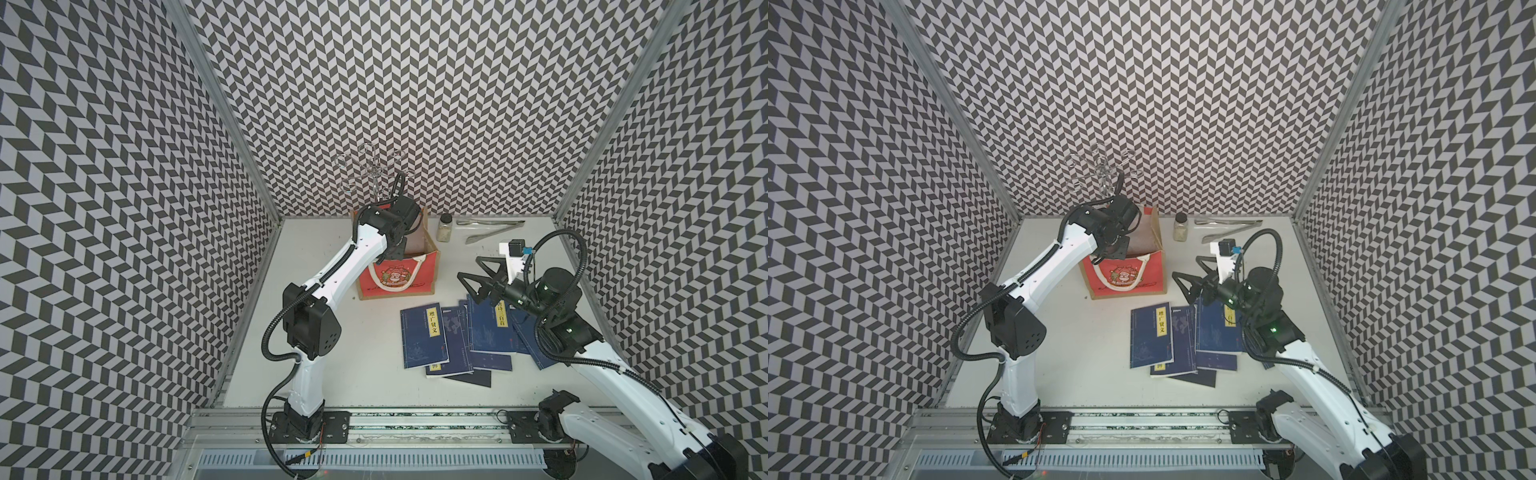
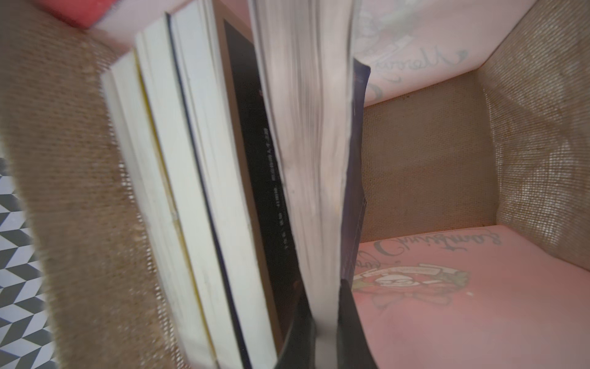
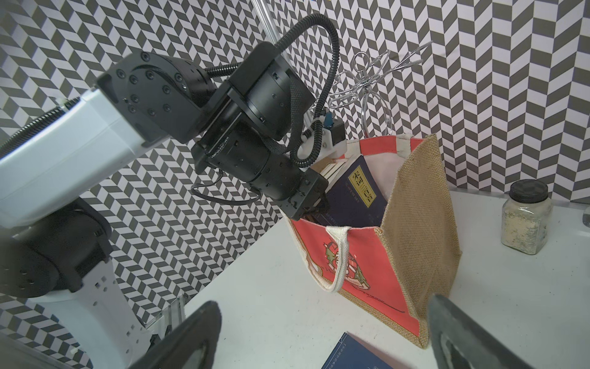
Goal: Put the books into the canvas bag
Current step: Place the book in the canvas bag.
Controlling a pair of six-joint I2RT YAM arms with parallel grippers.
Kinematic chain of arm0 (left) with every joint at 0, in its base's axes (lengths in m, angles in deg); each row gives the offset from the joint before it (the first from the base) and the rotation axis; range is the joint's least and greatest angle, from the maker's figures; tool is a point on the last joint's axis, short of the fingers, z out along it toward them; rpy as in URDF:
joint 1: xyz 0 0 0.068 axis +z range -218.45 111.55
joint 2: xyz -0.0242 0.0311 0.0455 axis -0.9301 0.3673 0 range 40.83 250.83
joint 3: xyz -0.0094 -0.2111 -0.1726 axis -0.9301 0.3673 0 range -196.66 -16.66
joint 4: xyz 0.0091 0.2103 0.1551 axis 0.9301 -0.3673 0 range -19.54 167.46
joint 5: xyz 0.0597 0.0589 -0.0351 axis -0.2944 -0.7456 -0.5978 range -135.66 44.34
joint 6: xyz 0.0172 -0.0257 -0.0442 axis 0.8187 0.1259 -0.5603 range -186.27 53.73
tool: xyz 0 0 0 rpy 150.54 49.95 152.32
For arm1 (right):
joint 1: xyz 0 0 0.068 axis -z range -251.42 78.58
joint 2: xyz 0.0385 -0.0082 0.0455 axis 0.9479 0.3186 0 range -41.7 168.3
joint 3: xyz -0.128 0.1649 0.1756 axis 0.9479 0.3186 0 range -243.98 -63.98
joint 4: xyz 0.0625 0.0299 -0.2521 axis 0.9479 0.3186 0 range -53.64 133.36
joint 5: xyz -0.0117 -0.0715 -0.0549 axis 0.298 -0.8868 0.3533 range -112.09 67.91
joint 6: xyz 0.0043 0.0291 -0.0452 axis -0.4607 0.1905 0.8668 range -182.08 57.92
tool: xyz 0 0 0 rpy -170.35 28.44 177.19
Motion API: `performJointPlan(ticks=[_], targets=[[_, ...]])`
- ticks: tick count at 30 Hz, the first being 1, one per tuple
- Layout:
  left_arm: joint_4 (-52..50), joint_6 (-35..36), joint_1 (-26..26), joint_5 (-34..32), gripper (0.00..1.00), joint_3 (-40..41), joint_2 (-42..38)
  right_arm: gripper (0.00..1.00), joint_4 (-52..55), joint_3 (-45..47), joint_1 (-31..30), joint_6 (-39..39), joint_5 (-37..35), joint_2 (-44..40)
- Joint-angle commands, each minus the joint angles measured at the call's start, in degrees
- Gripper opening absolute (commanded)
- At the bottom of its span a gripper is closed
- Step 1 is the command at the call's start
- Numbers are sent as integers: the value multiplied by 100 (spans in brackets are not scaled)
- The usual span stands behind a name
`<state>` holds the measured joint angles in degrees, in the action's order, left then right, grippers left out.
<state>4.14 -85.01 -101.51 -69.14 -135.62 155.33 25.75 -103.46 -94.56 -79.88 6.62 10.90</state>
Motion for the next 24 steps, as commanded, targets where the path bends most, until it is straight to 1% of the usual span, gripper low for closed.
performJointPlan(ticks=[1, 5, 8, 13, 16, 17, 20, 24], targets=[[168, -33, 112, -32, 4, -204, -12, 100, -175, -7, -50, 101, -51, 10], [232, 4, 183, 52, 16, -189, -66, 100, -161, -37, -51, 111, -50, 29], [275, 35, 240, 105, 17, -182, -119, 99, -165, -51, -59, 117, -46, 65], [441, 108, 282, 236, 30, -197, -247, 99, -115, -53, -68, 145, -54, 67], [506, 149, 299, 334, 31, -312, -322, 99, -53, -52, -68, 174, -96, 40], [506, 156, 302, 361, 33, -373, -343, 99, -45, -55, -66, 181, -102, 32], [544, 185, 302, 462, 34, -528, -504, 99, 8, -36, -67, 204, -133, 40], [799, 246, 305, 848, 35, -446, -942, 99, 33, 65, -68, 189, -143, 49]])
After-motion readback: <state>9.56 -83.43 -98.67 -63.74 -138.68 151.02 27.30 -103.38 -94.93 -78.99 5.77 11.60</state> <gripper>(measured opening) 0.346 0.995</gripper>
